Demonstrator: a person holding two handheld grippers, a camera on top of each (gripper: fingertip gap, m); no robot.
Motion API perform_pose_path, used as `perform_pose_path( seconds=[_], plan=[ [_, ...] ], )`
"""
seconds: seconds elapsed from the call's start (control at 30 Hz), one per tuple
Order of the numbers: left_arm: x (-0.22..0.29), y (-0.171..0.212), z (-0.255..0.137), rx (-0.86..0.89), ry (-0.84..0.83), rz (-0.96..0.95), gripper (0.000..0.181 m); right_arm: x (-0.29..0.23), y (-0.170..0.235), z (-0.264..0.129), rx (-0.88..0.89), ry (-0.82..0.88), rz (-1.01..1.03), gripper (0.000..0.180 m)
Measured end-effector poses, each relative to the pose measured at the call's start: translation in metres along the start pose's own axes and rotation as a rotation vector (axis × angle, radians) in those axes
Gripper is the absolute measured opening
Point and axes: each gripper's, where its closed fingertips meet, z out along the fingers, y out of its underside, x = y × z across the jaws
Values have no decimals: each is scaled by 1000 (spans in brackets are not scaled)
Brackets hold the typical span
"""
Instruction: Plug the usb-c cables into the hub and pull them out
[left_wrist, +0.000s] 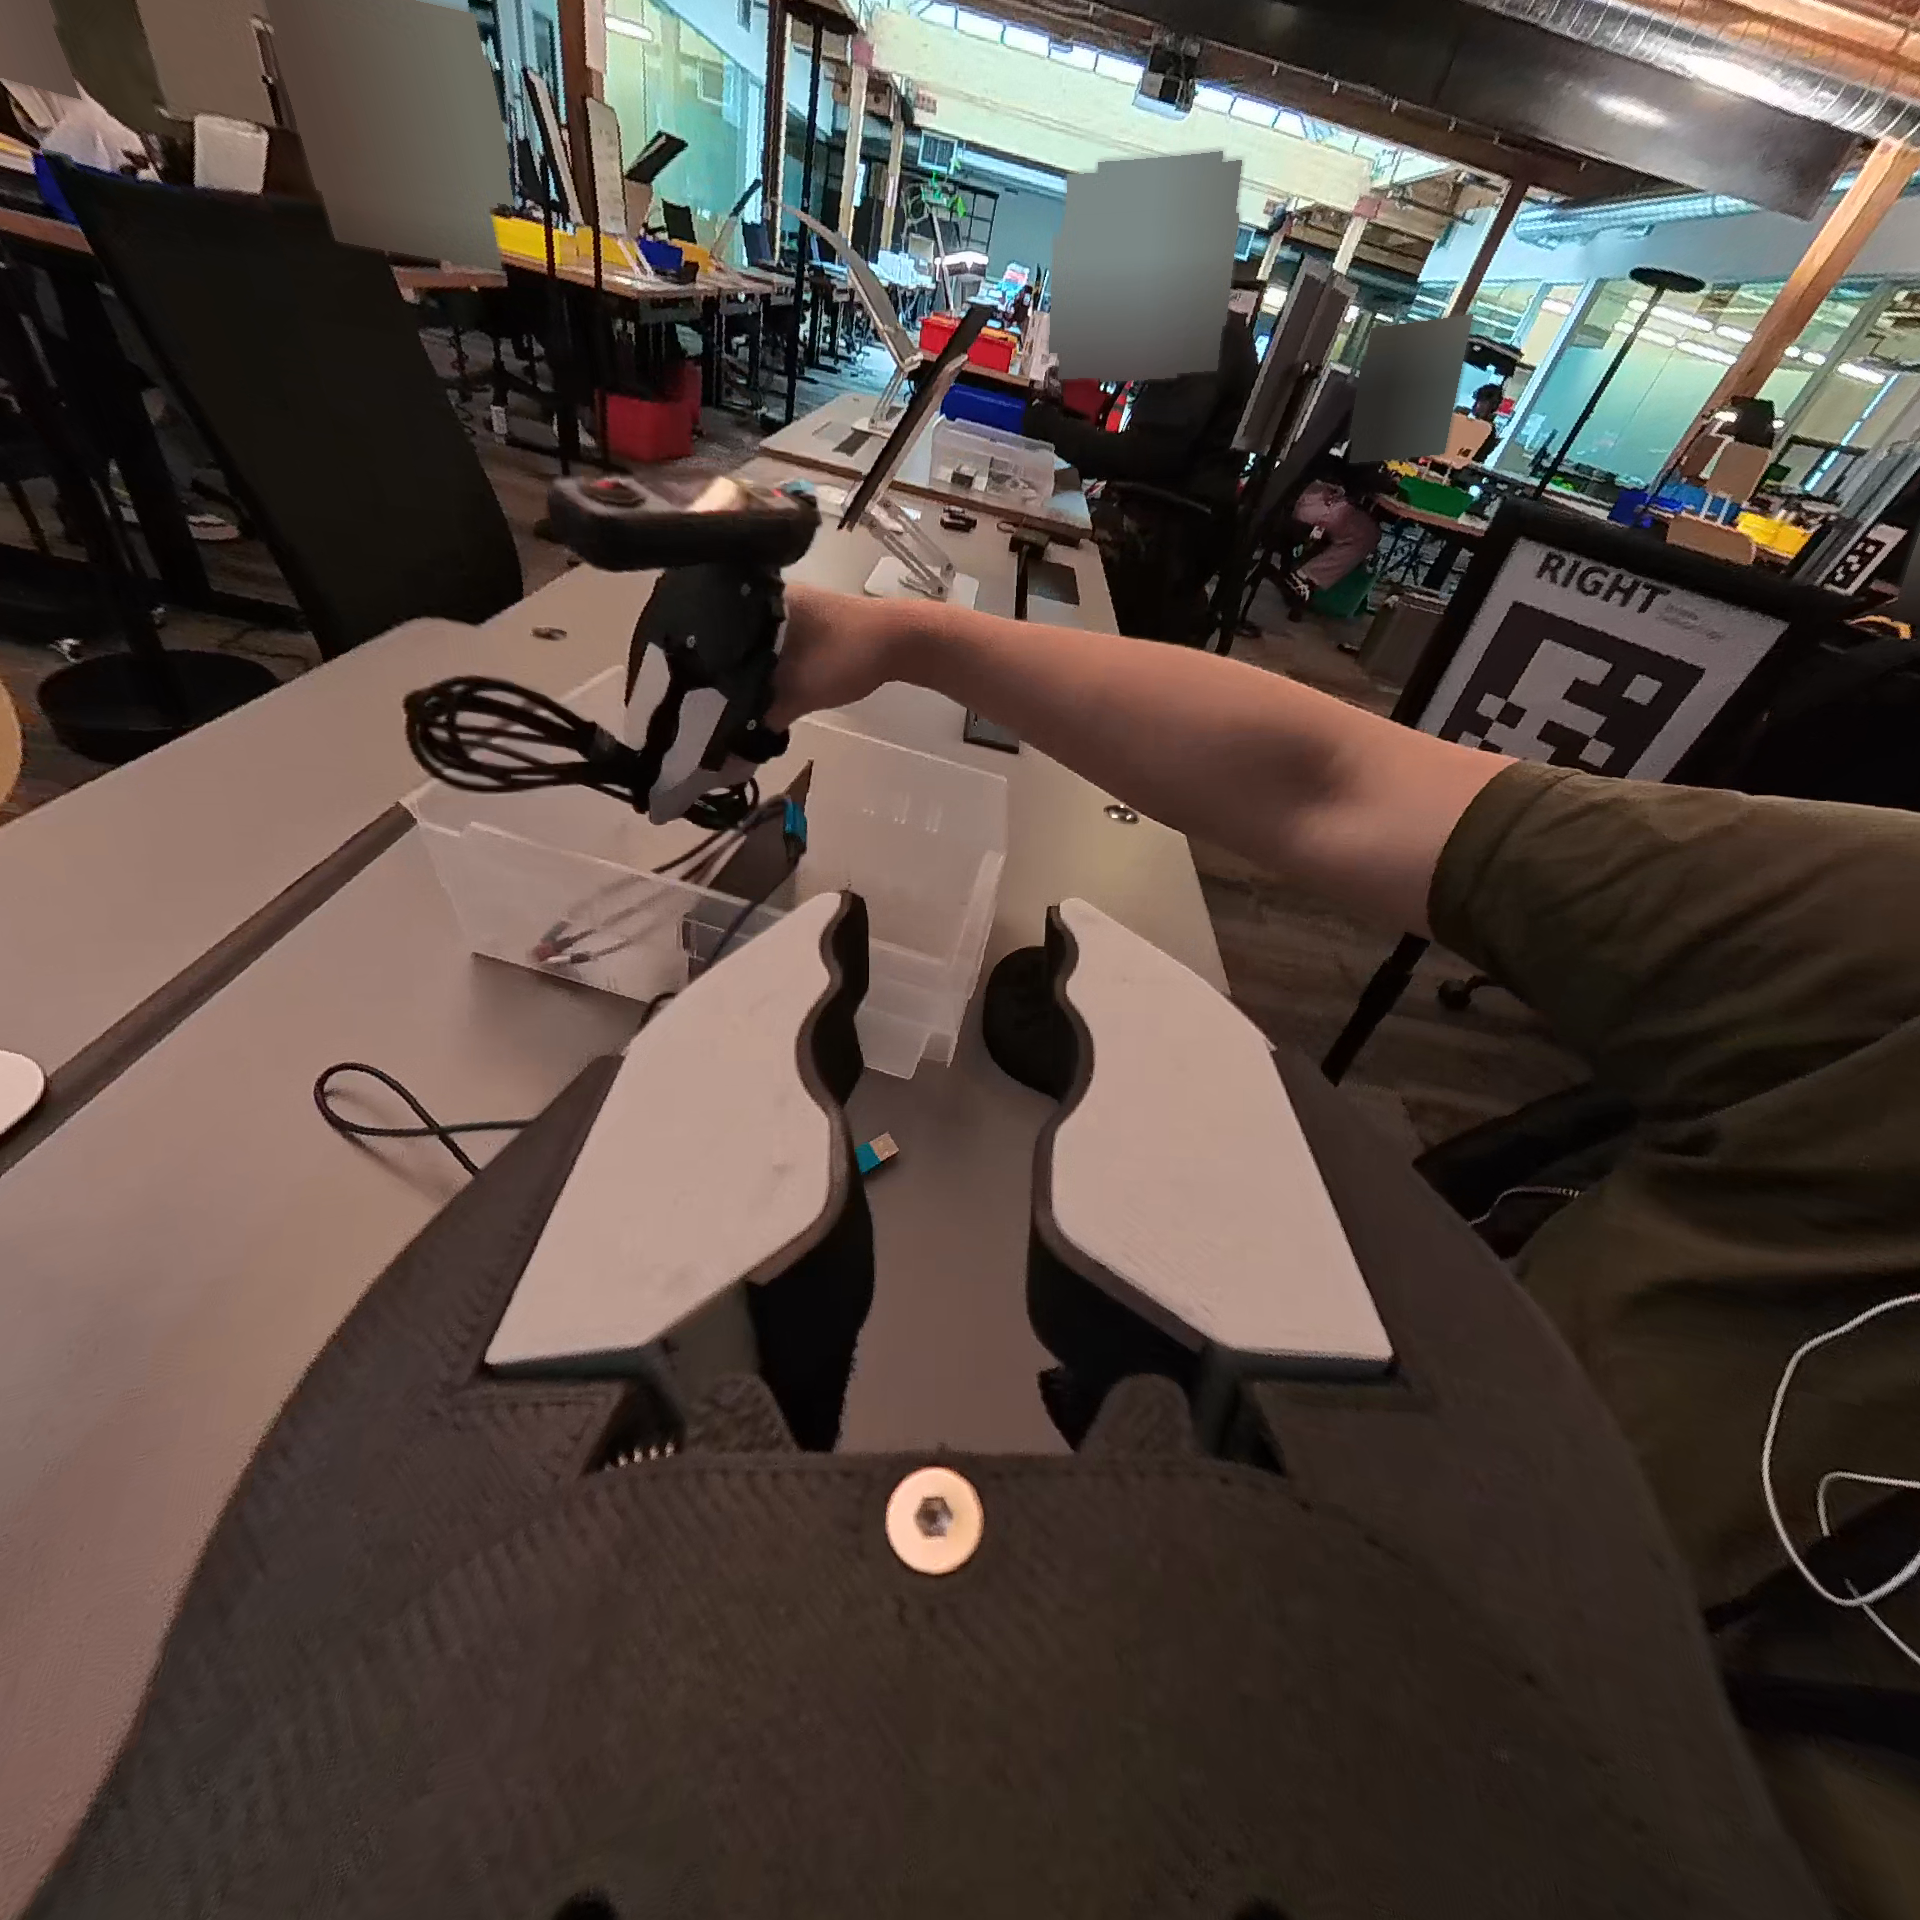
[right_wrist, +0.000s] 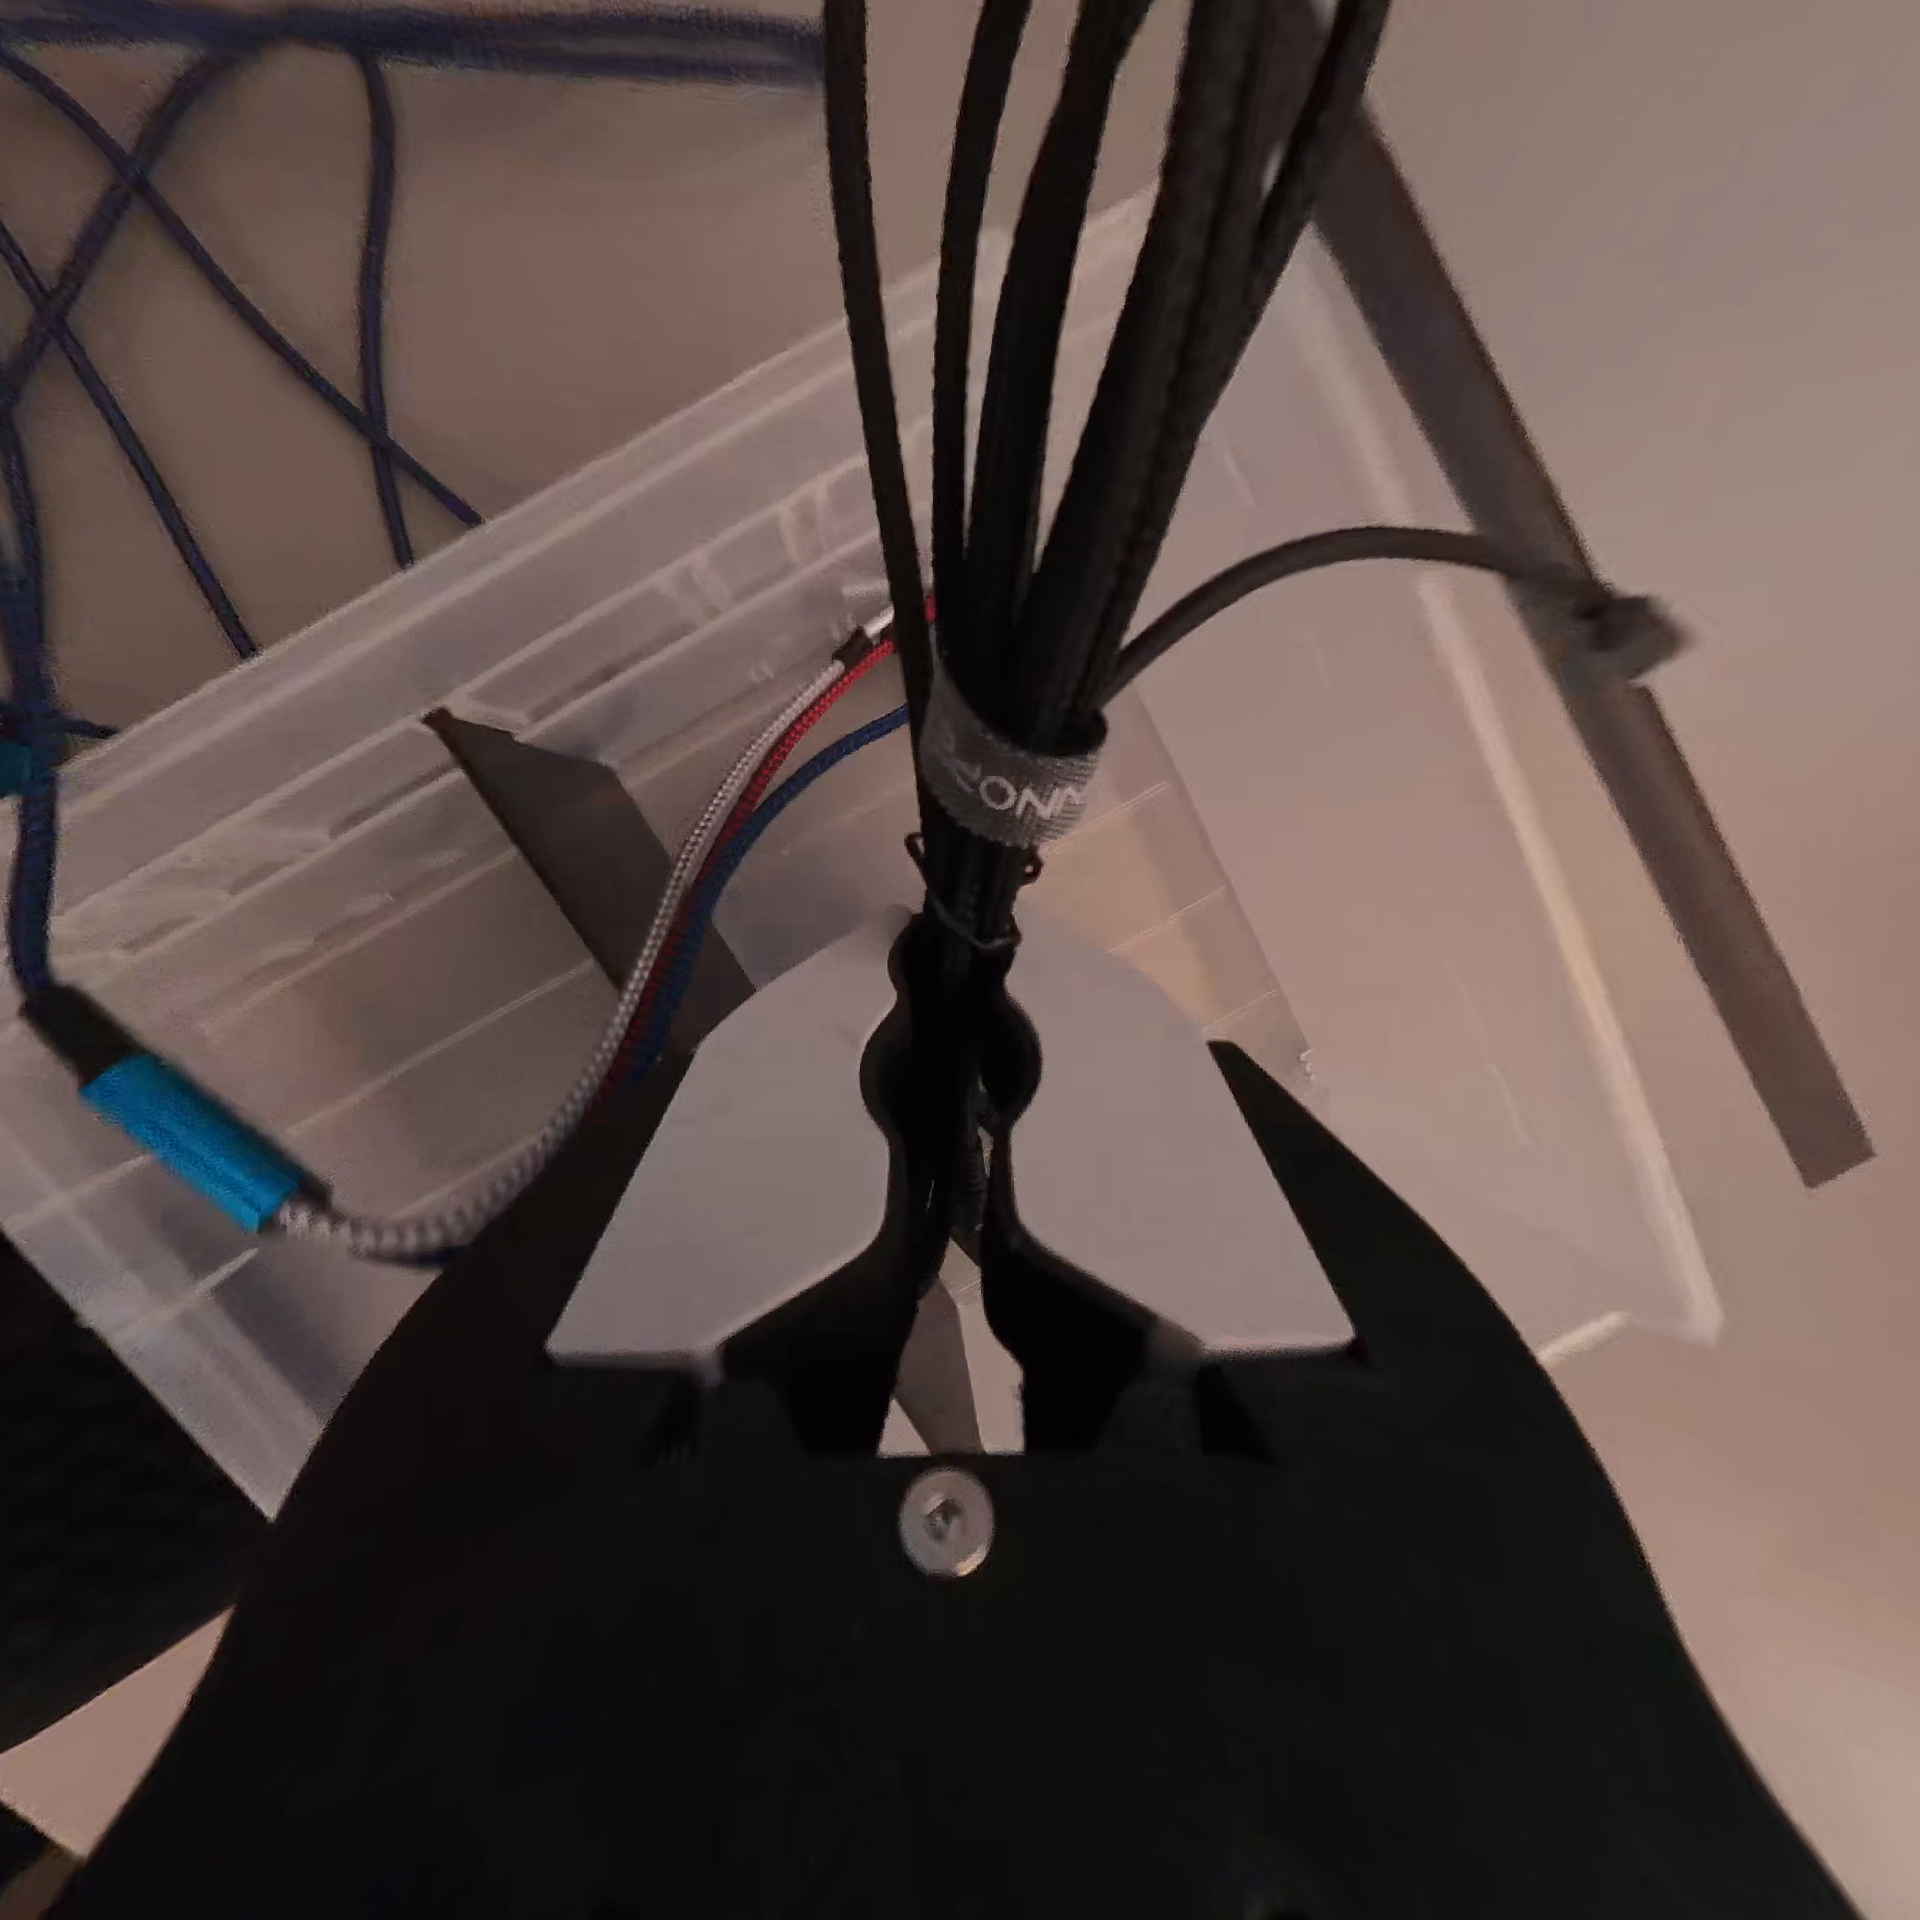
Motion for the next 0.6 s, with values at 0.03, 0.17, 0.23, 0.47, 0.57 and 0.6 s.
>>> perform_pose_path(
  seconds=[0.03,0.17,0.23,0.47,0.57,0.6],
  plan=[
    [-1,2,3,-8,3,-5,32,0,2,7,-25,0,-5,8],
    [-1,10,11,-41,12,-13,32,0,4,25,-93,9,29,13],
    [0,12,13,-49,13,-13,33,2,2,21,-106,28,46,16],
    [1,-1,0,-2,2,-1,33,-14,-55,-81,127,162,14,48],
    [3,-9,-10,29,-8,12,33,-99,-100,-108,302,142,-137,74],
    [4,-12,-14,41,-10,16,33,-133,-109,-104,336,133,-186,82]
  ],
)
